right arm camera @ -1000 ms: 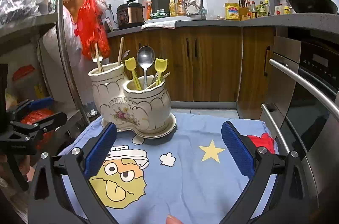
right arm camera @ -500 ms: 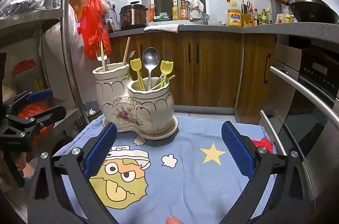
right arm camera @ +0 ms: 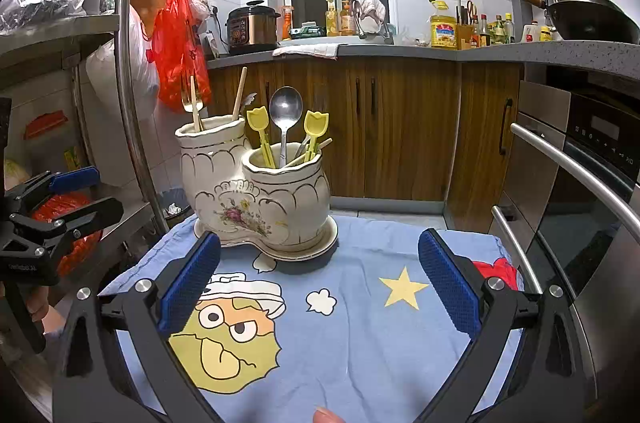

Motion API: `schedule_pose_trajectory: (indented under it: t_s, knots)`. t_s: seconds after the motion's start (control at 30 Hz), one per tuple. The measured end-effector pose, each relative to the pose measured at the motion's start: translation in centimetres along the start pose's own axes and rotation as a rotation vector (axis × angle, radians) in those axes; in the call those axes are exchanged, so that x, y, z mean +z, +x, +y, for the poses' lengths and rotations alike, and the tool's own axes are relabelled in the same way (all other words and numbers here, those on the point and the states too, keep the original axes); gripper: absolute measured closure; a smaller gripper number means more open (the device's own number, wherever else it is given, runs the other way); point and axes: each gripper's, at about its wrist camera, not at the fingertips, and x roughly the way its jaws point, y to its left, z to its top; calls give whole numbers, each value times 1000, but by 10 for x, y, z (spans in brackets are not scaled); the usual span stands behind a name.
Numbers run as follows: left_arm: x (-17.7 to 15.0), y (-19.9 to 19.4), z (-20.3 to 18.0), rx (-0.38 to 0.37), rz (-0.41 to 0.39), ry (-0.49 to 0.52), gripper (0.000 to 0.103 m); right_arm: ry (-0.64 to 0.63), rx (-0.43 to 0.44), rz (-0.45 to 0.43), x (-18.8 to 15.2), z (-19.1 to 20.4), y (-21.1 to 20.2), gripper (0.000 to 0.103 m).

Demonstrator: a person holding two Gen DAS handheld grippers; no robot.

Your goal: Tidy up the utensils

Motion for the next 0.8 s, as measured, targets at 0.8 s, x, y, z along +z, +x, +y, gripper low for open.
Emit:
schedule_pose_trajectory:
  t_s: [0.8]
  knots:
    - [0,0,-1,2,1,2,5,-1,0,7,-1,1,0,5]
